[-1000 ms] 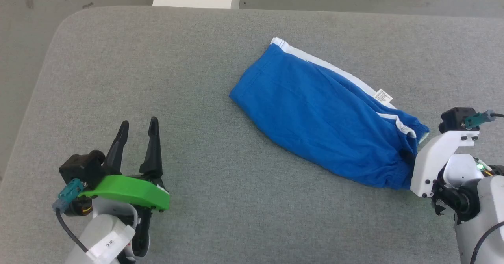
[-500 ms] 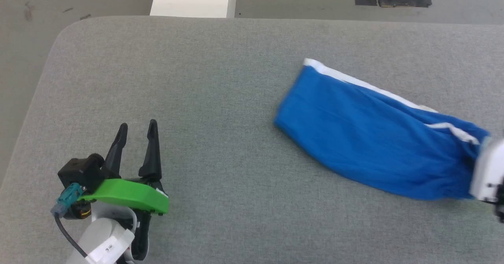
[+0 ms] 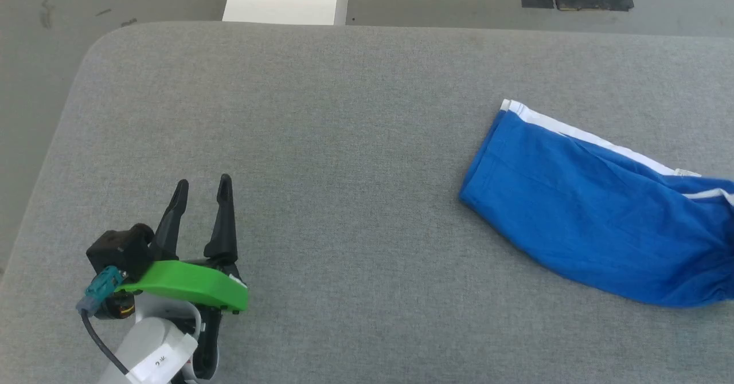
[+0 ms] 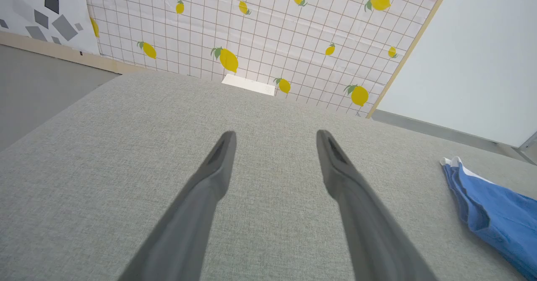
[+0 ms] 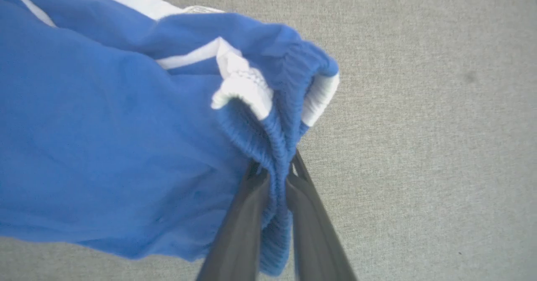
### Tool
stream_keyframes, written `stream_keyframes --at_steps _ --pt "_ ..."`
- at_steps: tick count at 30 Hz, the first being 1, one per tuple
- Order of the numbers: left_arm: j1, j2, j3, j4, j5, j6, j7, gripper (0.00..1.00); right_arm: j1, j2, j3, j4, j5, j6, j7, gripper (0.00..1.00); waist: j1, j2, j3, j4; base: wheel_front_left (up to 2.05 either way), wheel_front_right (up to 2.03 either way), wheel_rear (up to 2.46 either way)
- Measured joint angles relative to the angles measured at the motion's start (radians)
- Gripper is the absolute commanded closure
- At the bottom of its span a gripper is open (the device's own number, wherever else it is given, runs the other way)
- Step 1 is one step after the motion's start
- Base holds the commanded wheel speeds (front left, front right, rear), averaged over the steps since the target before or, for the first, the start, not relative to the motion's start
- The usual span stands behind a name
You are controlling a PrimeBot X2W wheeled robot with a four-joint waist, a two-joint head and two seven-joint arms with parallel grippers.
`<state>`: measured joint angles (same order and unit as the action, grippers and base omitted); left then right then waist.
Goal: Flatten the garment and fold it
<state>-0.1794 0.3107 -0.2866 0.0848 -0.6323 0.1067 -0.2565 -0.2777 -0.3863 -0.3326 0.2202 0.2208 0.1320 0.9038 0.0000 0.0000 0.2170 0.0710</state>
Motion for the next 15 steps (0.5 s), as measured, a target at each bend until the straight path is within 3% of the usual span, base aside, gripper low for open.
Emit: stream_keyframes --at_steps 10,15 --pt "0.001 -0.011 -0.009 0.007 -0.010 0.000 0.000 0.00 -0.058 0.034 0.166 -0.132 0.090 0.000 0.188 1.00 0.0000 0.0000 -0.012 0.003 0.00 0.00 0.00" --pt "0.001 -0.021 -0.015 0.016 -0.010 -0.003 0.000 0.00 -0.102 0.075 0.226 -0.141 0.105 0.000 0.210 1.00 0.0000 0.0000 -0.009 0.017 0.00 0.00 0.00"
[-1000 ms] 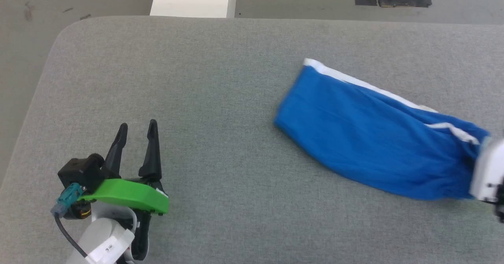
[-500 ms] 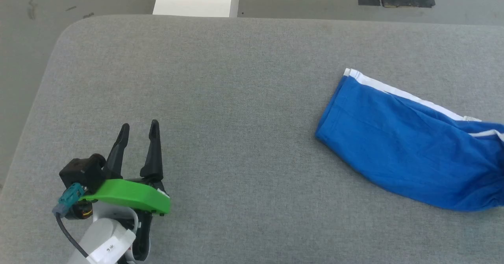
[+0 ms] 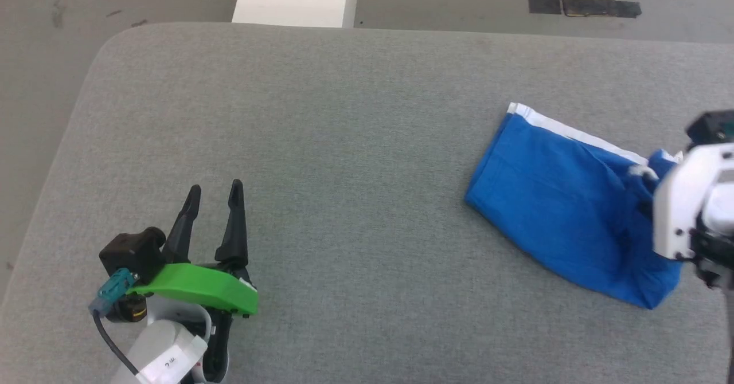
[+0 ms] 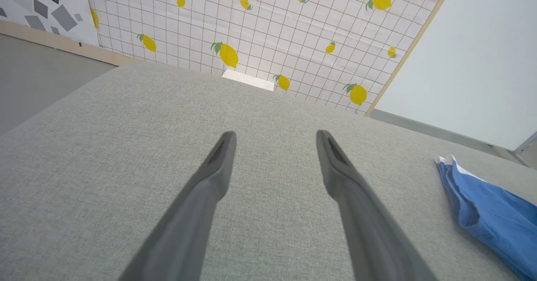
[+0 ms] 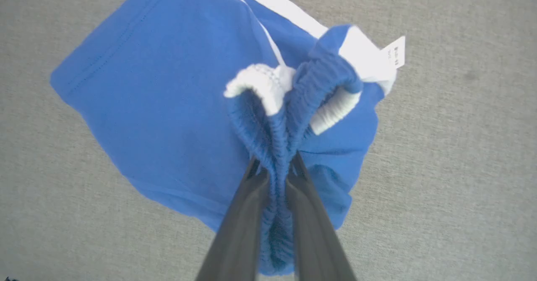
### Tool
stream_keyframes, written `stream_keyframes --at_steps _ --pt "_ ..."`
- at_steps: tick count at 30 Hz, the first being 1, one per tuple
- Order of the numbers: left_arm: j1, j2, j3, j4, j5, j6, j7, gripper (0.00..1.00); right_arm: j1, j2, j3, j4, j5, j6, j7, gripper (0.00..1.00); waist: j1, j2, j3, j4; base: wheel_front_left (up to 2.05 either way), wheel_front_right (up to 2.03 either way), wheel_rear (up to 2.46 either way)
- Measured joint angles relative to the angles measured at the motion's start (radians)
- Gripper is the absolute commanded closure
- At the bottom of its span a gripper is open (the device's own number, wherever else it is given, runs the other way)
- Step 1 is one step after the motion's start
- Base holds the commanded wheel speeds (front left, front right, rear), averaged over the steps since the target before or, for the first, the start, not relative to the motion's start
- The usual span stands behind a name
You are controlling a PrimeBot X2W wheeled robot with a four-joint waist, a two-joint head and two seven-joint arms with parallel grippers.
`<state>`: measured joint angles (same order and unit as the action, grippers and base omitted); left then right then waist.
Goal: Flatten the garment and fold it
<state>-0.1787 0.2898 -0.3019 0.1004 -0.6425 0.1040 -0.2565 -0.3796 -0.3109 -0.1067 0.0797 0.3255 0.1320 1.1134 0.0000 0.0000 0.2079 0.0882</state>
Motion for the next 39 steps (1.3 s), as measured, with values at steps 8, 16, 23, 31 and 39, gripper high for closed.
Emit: stream_keyframes --at_steps 8,16,23,31,39 --pt "-0.001 -0.012 -0.004 0.016 -0.001 -0.015 0.000 0.00 -0.113 0.113 0.030 0.104 -0.022 0.000 -0.079 1.00 0.0000 0.0000 0.020 0.038 0.00 0.00 0.00" --pt "-0.005 -0.025 -0.003 0.026 -0.001 -0.032 0.000 0.00 -0.204 0.179 -0.005 0.245 -0.097 0.000 -0.185 1.00 0.0000 0.0000 0.060 0.081 0.00 0.00 0.00" --pt "-0.013 -0.044 0.000 0.036 0.000 -0.043 0.000 0.00 -0.256 0.202 -0.024 0.349 -0.156 0.000 -0.220 1.00 0.0000 0.0000 0.101 0.109 0.00 0.00 0.00" --pt "-0.026 -0.057 0.013 0.053 0.004 -0.059 0.000 0.00 -0.296 0.213 -0.001 0.407 -0.171 0.000 -0.261 0.00 0.0001 0.0000 0.123 0.118 0.00 0.00 0.00" --pt "-0.027 -0.059 0.028 0.072 0.012 -0.067 0.000 0.00 -0.298 0.207 0.113 0.408 -0.089 0.000 -0.287 0.00 0.0001 0.0000 0.080 0.093 0.00 0.00 0.00"
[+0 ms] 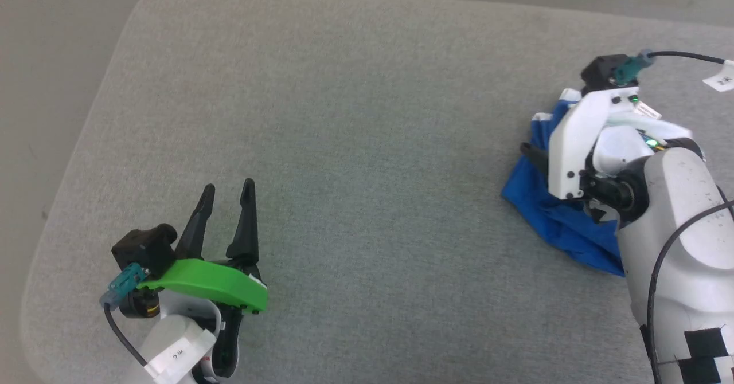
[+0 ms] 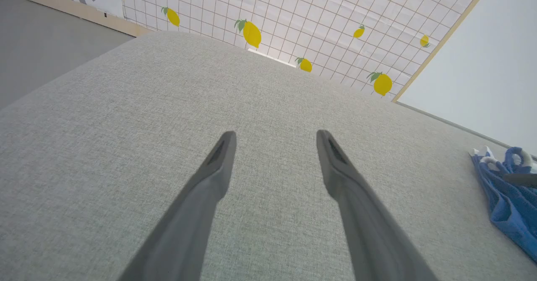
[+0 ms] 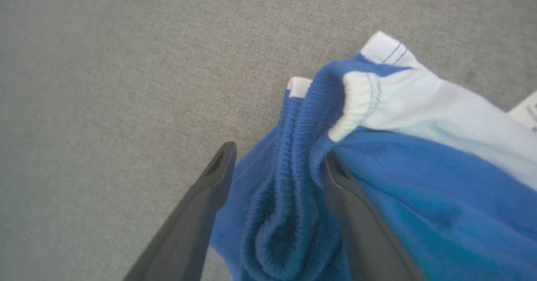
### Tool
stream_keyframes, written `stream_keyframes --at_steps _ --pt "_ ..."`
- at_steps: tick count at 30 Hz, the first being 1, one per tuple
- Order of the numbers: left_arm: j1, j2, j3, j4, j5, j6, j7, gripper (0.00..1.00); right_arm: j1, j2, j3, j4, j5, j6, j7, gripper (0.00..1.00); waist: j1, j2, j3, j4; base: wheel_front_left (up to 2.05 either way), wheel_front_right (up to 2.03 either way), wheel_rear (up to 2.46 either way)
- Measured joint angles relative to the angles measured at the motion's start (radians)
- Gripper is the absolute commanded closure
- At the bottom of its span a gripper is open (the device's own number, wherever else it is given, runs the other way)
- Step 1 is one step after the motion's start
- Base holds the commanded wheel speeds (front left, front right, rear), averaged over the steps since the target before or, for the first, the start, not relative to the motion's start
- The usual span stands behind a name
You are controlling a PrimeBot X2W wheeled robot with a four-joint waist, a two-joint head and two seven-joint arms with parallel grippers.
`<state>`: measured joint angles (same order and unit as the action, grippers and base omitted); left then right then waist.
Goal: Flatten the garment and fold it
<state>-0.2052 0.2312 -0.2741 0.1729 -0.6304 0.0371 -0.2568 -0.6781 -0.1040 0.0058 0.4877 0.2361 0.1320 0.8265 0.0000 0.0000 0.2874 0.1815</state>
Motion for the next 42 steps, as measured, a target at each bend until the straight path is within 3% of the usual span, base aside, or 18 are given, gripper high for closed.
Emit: stream_keyframes --at_steps 8,13,19,26,35,42 --pt "0.009 0.006 0.008 0.013 0.000 -0.001 0.000 0.00 0.000 -0.029 0.074 -0.076 0.098 0.000 -0.051 0.00 0.0000 0.0000 -0.066 -0.042 0.00 0.00 0.00" --pt "0.019 0.016 0.014 0.013 0.000 0.001 0.000 0.00 0.000 -0.052 0.071 -0.150 0.146 0.000 -0.152 0.00 0.0000 0.0000 -0.107 -0.075 0.00 0.00 0.00" --pt "0.023 0.023 0.026 0.005 0.000 0.009 0.000 0.00 0.017 -0.109 0.051 -0.259 0.196 0.000 -0.378 0.00 0.0000 0.0000 -0.154 -0.113 0.00 0.00 0.00" --pt "0.039 0.034 0.040 -0.012 0.007 0.020 0.000 0.00 0.142 -0.172 -0.015 -0.338 0.199 0.000 -0.698 0.00 0.0000 0.0000 -0.210 -0.147 0.00 0.00 0.00" --pt "0.063 0.055 0.044 -0.041 0.052 0.045 0.000 0.00 0.375 -0.165 -0.120 -0.368 0.137 0.000 -0.992 0.00 0.0000 0.0000 -0.274 -0.172 0.00 0.00 0.00" --pt "0.063 0.092 0.032 -0.053 0.114 0.087 0.009 0.00 0.547 -0.110 -0.164 -0.400 0.070 0.000 -1.051 0.00 -0.0001 0.0000 -0.304 -0.163 0.00 0.00 0.00"
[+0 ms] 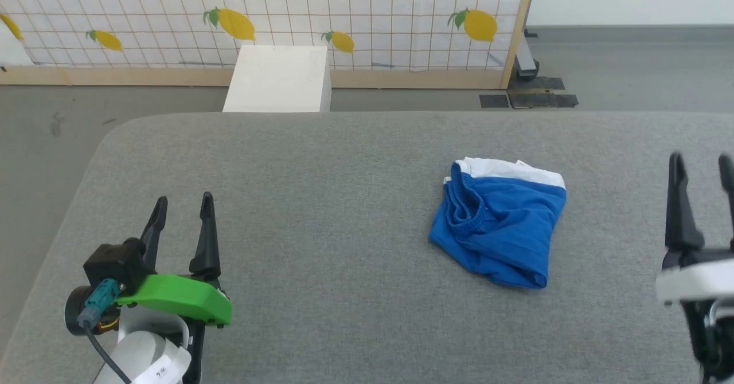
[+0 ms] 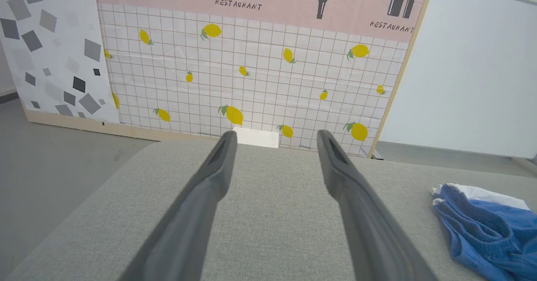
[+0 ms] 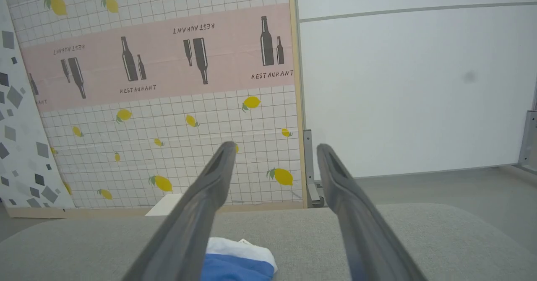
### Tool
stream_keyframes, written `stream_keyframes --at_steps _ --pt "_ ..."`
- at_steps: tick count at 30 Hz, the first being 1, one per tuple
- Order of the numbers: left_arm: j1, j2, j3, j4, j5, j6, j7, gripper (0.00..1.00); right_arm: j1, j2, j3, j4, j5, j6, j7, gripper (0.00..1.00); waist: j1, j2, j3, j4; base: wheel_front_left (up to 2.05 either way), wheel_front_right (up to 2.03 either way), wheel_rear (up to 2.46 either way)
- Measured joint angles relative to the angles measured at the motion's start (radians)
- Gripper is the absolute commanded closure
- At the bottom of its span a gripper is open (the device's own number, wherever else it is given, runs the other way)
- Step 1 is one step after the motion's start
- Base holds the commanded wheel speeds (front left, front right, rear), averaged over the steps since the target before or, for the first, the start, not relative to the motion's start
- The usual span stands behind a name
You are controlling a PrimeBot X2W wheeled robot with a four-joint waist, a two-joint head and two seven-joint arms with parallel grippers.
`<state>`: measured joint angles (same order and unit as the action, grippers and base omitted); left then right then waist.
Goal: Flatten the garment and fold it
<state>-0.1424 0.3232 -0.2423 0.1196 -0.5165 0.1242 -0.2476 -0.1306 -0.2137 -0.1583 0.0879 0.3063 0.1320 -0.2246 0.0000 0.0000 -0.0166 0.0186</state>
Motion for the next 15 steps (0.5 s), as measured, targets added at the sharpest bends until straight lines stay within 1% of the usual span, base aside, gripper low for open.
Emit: stream_keyframes --at_steps 6,15 --pt "0.000 0.025 -0.014 -0.003 0.043 0.034 0.026 0.00 0.103 0.052 -0.002 -0.032 -0.036 0.000 -0.006 0.00 0.0000 0.0000 -0.009 0.009 0.00 0.00 0.00" --pt "0.009 0.035 -0.031 -0.003 0.049 0.036 0.052 0.00 0.172 0.076 0.017 -0.043 -0.063 0.000 0.014 0.00 0.0000 0.0000 -0.007 0.018 0.00 0.00 0.00"
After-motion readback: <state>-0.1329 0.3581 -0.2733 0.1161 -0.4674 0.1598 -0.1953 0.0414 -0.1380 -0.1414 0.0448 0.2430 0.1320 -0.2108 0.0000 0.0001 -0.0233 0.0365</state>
